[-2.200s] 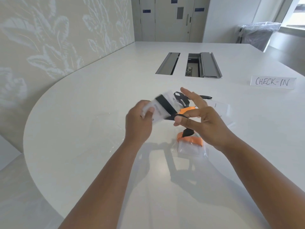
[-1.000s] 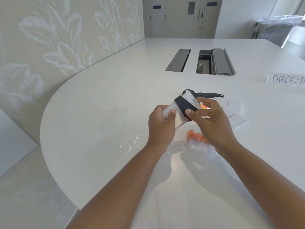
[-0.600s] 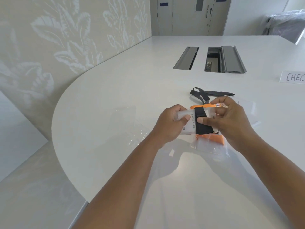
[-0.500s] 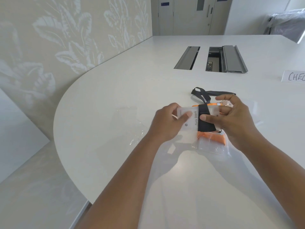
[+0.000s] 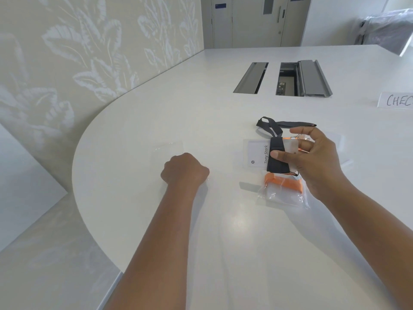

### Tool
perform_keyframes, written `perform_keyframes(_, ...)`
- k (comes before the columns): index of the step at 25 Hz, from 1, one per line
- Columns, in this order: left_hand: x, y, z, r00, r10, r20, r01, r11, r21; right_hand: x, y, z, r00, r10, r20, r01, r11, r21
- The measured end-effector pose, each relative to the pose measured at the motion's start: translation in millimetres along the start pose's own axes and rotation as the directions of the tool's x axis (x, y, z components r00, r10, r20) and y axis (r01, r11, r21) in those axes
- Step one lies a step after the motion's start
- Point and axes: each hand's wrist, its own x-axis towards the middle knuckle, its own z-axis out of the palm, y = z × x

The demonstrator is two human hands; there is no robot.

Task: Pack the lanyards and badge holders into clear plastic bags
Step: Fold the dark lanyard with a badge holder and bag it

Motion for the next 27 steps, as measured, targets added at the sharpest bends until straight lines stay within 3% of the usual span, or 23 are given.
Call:
perform_keyframes(7,-4,11,-3,0.983,0.087,-0.163,-0.091,0.996,-0.018,-1,2,3,0.999,-0.05,-0.01,0.049,0.998,-0.04)
perform_keyframes(9,-2,11,-1,0.969,0.12,-0.215,-0.145,0.984,-0.103,-1,2,4,0.998,-0.056,-0.011,0.056,0.998,-0.025)
perform_keyframes(11,-2,10,2,0.915,0.2,-0.35,-0.302,0.915,-0.268,-1,2,3,0.998,-0.064,-0.015,0.063,0.998,-0.008)
perform_keyframes(14,-11,16,4,0.817,0.227,-0.53,-0.519,0.69,-0.505,0,1,1,0.996,-0.08,-0.036,0.081,0.997,0.018)
perform_keyframes(16,-17,21,4,0.84,0.198,-0.506,-0.528,0.513,-0.676,0,1,1,0.995,-0.096,-0.039,0.097,0.995,0.03)
perform_keyframes(18,-21,24,5,0.901,0.153,-0.407,-0.434,0.356,-0.828,-2,0,3,0.993,-0.111,-0.045,0.112,0.993,0.042)
perform_keyframes(20,-22,26,7,0.944,0.135,-0.301,-0.327,0.263,-0.908,-2,0,4,0.992,-0.121,-0.043,0.123,0.99,0.062)
perform_keyframes(23,-22,31,11,0.97,0.154,-0.186,-0.22,0.25,-0.943,-4,0,6,0.991,-0.13,-0.012,0.131,0.989,0.072)
perform_keyframes(25,-20,32,14,0.975,0.152,-0.165,-0.203,0.289,-0.936,-5,0,6,0.991,-0.137,0.002,0.137,0.988,0.075)
perform_keyframes(27,-19,32,16,0.974,0.129,-0.184,-0.213,0.266,-0.94,-5,-1,6,0.99,-0.144,0.0,0.143,0.986,0.083)
